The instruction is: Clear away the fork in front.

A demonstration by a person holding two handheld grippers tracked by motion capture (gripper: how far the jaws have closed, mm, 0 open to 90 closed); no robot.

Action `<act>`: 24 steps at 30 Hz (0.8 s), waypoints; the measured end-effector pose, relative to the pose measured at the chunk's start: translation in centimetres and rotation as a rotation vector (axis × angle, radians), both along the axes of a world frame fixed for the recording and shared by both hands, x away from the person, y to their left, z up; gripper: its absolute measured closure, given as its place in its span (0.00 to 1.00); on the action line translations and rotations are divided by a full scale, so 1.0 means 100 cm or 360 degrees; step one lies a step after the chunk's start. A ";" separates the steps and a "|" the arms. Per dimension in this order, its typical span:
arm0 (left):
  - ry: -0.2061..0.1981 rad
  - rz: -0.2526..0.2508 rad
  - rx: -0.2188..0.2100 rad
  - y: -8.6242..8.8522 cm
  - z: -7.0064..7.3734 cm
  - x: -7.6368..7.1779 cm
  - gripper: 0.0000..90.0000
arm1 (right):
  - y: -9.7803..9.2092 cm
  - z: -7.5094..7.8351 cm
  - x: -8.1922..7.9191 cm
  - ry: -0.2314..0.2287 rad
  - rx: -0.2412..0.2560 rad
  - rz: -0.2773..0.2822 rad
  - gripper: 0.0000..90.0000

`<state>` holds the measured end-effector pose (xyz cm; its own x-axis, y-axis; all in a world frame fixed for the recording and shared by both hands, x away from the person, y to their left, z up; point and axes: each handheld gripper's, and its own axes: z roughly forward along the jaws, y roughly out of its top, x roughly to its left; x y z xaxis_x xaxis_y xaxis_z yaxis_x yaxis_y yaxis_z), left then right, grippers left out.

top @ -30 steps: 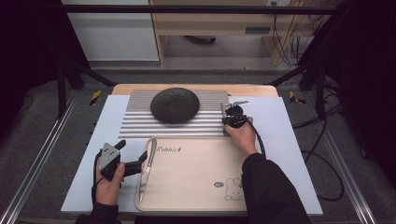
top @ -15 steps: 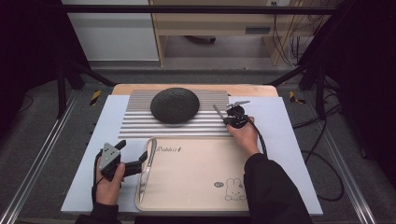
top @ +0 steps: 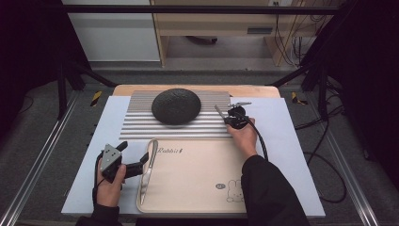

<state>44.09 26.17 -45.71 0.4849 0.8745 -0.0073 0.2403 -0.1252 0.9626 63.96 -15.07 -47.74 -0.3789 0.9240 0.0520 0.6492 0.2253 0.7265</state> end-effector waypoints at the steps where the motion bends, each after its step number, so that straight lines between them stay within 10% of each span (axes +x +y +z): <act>1: -0.0001 0.0000 0.0000 0.000 0.000 0.000 0.06 | 0.000 0.000 0.000 -0.0007 -0.0005 0.0009 0.94; 15: 0.0001 0.0003 -0.0002 0.001 0.000 0.000 0.06 | 0.001 0.011 -0.007 -0.0049 -0.0012 0.0074 0.94; 24: -0.0025 -0.0057 0.0095 -0.011 0.002 -0.001 0.06 | -0.001 0.033 -0.033 -0.0046 -0.0081 0.0274 0.94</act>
